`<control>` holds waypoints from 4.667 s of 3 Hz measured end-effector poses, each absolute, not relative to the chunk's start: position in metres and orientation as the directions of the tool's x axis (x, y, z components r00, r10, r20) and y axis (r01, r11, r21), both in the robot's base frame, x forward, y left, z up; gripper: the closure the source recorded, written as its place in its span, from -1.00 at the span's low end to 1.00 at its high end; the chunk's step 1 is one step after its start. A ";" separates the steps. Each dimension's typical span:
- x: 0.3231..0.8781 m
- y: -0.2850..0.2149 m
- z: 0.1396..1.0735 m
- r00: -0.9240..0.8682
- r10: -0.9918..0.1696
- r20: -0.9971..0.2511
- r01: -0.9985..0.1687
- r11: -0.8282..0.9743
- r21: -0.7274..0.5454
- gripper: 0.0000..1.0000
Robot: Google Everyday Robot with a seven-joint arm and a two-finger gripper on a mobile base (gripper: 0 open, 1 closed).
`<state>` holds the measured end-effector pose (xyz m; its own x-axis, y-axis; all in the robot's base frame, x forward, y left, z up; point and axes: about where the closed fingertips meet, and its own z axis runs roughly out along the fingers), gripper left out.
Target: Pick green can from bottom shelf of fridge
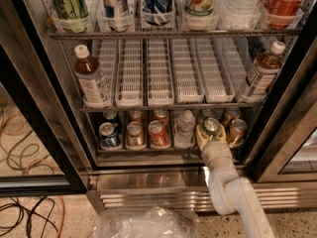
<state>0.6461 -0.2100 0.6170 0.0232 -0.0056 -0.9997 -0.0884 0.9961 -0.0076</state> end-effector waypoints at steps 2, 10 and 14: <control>0.646 -0.197 0.651 0.016 -0.063 -0.998 -0.150 0.987 -0.065 1.00; 0.554 -0.200 0.623 -0.052 -0.229 -0.972 -0.429 0.884 -0.185 1.00; 0.370 -0.149 0.623 -0.045 -0.288 -0.957 -0.643 0.741 -0.193 1.00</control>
Offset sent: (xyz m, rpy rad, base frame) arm -0.0019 0.0208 0.0531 -0.0862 0.0101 0.0973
